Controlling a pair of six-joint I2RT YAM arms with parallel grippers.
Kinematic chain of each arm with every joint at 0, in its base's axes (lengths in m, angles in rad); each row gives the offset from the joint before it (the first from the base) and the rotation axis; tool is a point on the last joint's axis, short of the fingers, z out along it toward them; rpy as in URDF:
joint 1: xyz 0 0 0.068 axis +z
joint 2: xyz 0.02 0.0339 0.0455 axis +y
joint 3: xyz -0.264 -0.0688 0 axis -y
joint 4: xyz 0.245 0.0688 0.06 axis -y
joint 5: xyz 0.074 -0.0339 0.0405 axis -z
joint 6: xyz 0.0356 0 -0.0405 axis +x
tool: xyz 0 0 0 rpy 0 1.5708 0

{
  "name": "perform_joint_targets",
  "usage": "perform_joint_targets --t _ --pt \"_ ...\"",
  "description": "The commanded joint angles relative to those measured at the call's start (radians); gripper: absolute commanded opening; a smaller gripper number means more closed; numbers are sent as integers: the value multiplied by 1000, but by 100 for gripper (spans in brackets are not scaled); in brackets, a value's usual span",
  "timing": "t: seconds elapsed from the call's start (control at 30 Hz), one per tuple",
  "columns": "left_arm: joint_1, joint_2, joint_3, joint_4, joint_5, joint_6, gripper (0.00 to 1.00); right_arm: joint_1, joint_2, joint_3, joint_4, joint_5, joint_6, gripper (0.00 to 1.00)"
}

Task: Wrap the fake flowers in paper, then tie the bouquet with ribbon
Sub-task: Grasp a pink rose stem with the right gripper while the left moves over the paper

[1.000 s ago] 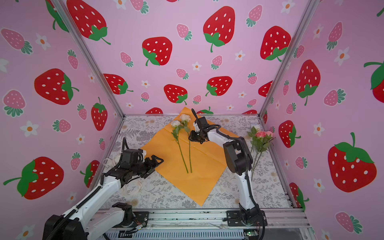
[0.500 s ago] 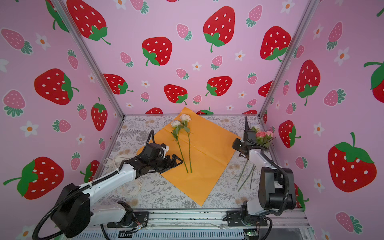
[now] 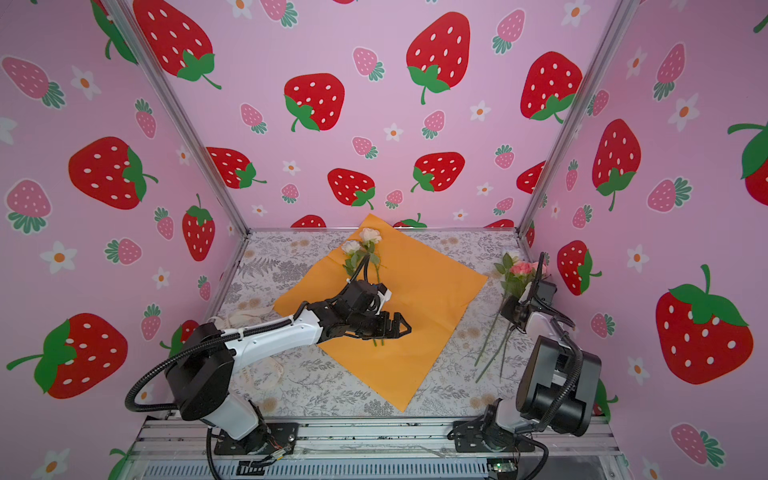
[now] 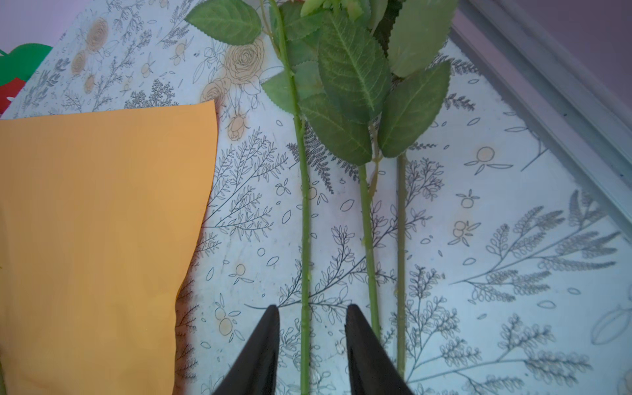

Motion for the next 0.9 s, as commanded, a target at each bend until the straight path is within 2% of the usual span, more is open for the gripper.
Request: perform_joint_targets --t 0.0,0.1,0.2,0.37,0.7,0.87 --pt "-6 38 68 -9 8 36 99 -9 39 59 -59 35 -38 36" --pt "-7 59 106 -26 15 61 99 -18 52 84 -64 106 -33 37" --pt "-7 85 130 -24 49 54 99 -20 97 133 -96 120 -42 37" --pt "-13 142 162 -21 82 70 99 -24 119 153 -110 206 -46 37" --pt "-10 191 205 -39 108 96 99 -17 225 210 -122 94 -107 37" --pt "-1 183 183 -6 120 71 99 -12 275 252 -144 114 -125 36"
